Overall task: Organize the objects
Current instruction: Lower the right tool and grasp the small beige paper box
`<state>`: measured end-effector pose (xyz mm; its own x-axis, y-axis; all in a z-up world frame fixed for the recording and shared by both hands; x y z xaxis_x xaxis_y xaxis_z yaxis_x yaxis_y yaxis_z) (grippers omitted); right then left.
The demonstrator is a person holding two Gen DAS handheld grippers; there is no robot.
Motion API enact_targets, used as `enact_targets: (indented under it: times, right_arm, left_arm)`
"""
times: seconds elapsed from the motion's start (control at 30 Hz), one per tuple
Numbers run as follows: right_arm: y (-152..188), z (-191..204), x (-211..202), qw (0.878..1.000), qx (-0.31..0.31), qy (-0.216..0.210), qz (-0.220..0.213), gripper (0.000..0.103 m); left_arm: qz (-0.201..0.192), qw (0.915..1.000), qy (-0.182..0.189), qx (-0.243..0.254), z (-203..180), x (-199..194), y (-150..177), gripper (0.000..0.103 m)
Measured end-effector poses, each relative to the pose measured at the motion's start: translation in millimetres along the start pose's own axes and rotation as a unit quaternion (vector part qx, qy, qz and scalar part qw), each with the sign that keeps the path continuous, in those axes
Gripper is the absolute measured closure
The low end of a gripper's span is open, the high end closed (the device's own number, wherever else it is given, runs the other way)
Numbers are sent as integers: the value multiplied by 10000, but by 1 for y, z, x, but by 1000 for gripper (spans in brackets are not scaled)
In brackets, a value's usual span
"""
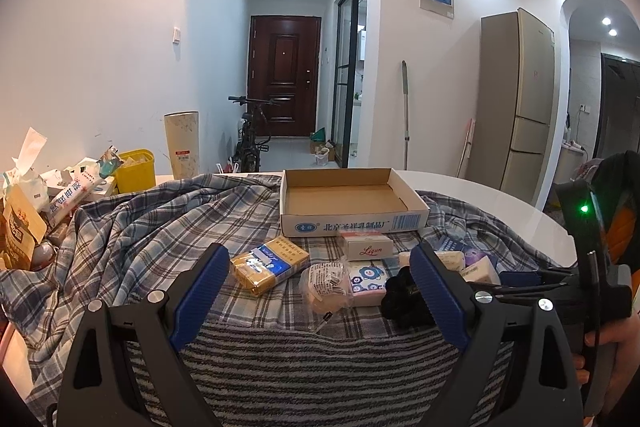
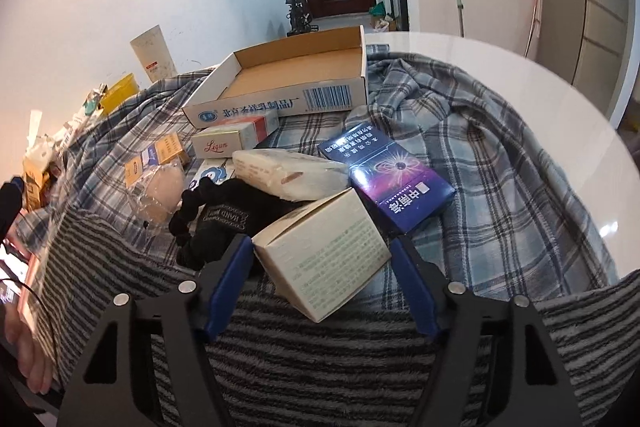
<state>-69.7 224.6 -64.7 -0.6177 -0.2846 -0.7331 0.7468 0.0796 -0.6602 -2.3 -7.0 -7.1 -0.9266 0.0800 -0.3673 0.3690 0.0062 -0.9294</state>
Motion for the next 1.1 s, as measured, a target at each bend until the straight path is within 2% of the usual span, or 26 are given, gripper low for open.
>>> enact_targets:
  times: [0.1,0.2,0.4,0.67,0.83,0.9,0.97,1.1]
  right_arm:
    - [3,4,-6,10000,-10,17,-48,46]
    - [5,4,-12,9999,31,11,-105,48]
    - [6,11,-24,9996,-20,-252,-146,48]
    - [10,26,-11,9983,-369,-427,107,45]
    - [5,28,-1,9983,-473,-322,122,45]
    - [3,30,3,9984,-536,-102,140,52]
    - [2,31,0,9982,-588,56,22,52]
    - [-7,27,-24,9975,-457,103,-535,52]
  left_arm:
    - [-6,10000,-6,23,-1,-1,1,9]
    - [-37,10000,-21,77,-2,-4,2,9]
    - [-30,9999,-17,113,-4,-10,0,9]
    - [-18,9998,-10,182,-8,-15,-3,9]
    - [-63,9997,-54,221,-7,-17,-7,9]
    - [-16,9997,-81,232,-7,-15,-7,9]
    - [90,9997,-29,231,-7,-12,-7,9]
    - [354,9990,152,227,-3,-2,-7,9]
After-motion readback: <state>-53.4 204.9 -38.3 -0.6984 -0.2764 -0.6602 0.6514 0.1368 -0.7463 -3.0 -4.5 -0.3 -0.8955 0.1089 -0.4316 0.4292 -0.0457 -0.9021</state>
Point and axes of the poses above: each gripper's, at about its wrist camera, not at the fingertips, and x roughly the way its jaws point, z to its left, y to its underside, the point moved 1 cm from there along x, roughly the way its jaws point, and after that the axes turned 1 degree about x, right-handed, at the moved point
